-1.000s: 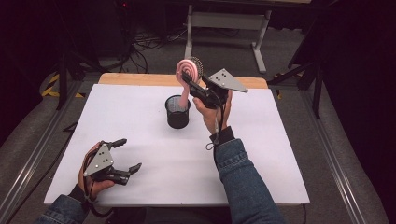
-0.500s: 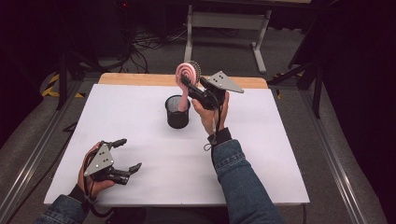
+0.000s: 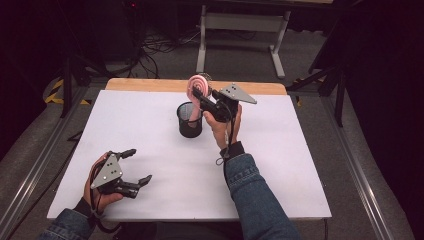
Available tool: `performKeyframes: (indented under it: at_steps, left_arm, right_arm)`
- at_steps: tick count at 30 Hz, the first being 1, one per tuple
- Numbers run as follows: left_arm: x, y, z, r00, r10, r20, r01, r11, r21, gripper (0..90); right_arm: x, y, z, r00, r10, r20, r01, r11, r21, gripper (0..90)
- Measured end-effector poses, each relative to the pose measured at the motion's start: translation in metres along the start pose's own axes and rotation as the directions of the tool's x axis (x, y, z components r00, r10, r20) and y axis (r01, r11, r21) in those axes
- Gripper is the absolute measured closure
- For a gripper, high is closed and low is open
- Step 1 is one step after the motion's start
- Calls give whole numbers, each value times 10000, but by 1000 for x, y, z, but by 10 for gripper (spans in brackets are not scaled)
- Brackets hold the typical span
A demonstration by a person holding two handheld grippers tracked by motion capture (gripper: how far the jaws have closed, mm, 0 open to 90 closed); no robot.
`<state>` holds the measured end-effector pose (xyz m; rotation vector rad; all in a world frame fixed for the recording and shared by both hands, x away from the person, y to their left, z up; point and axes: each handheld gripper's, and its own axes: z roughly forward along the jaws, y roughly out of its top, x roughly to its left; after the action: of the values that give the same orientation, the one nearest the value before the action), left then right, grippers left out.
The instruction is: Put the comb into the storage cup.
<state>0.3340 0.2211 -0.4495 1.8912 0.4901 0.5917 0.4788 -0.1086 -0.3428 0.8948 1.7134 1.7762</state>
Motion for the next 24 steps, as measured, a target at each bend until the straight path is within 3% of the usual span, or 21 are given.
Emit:
performKeyframes:
  at_steps: [18, 19, 20, 24]
  left_arm:
    - [0, 0, 0, 10000, 14, -12, -14, 10000, 9, 61]
    - [0, 0, 0, 10000, 14, -5, -14, 10000, 13, 61]
    - [0, 0, 0, 10000, 18, -18, -18, 10000, 22, 61]
    - [0, 0, 1, 10000, 23, -10, -23, 10000, 19, 61]
  right_arm:
    - [-3, -18, 2, 9992, 378, -159, -371, 9985, 403, 631]
    - [-2, -18, 2, 9979, 624, -161, -618, 9975, 347, 631]
    - [-4, -20, 2, 9991, 396, -125, -391, 9984, 421, 631]
    - [-3, -23, 3, 9990, 429, -89, -424, 9979, 487, 630]
